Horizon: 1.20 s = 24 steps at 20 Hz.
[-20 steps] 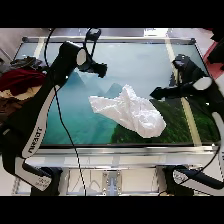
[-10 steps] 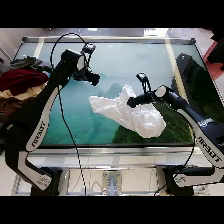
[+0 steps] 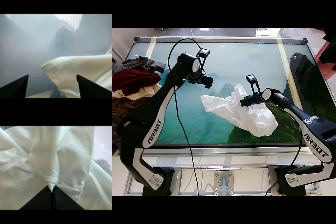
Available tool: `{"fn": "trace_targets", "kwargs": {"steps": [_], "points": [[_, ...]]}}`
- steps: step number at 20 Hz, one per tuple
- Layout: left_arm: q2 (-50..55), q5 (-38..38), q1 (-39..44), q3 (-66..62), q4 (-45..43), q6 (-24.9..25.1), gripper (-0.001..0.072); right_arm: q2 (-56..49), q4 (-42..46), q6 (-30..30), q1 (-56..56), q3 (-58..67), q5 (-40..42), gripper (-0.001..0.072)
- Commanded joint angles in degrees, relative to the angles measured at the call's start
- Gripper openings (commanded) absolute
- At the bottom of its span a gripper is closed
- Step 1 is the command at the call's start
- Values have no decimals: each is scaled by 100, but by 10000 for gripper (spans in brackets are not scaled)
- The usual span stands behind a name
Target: Fold the shirts.
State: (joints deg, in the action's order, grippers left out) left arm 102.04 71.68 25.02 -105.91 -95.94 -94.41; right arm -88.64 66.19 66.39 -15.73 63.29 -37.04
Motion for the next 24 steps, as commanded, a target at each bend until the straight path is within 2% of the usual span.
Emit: {"fn": "trace_targets", "kwargs": {"steps": [1,4,8,11,12,13,14,15,17,18,19,22,24], "points": [[188,4,-2,101,33,223,702,63,435,131,55,468,-433,30],[466,-20,-4,315,-42,632,697,332,1403,638,173,1108,-1202,30],[737,-678,-125,350,-289,1158,697,702,1690,649,254,1449,-1895,30],[780,-824,-518,323,-24,1091,695,796,2098,654,254,1475,-2164,30],[769,-798,-723,299,258,942,683,796,2216,654,254,1473,-2293,30],[758,-807,-1005,275,699,695,620,796,2299,658,254,1473,-2424,30],[754,-828,-1314,262,1263,334,517,796,2345,695,254,1473,-2524,30],[756,-831,-1679,269,2201,15,480,796,2361,726,254,1473,-2583,30],[787,-780,-2306,352,4253,269,481,796,2356,734,251,1473,-2581,30],[844,-557,-2529,367,4994,619,481,796,2347,737,251,1473,-2566,30],[909,-278,-2658,367,5243,791,481,796,2328,739,251,1473,-2562,31],[1204,367,-2688,372,4811,809,482,796,2315,892,251,1473,-2566,30],[1416,468,-2680,372,4881,811,481,796,2312,914,251,1473,-2570,31]]}}
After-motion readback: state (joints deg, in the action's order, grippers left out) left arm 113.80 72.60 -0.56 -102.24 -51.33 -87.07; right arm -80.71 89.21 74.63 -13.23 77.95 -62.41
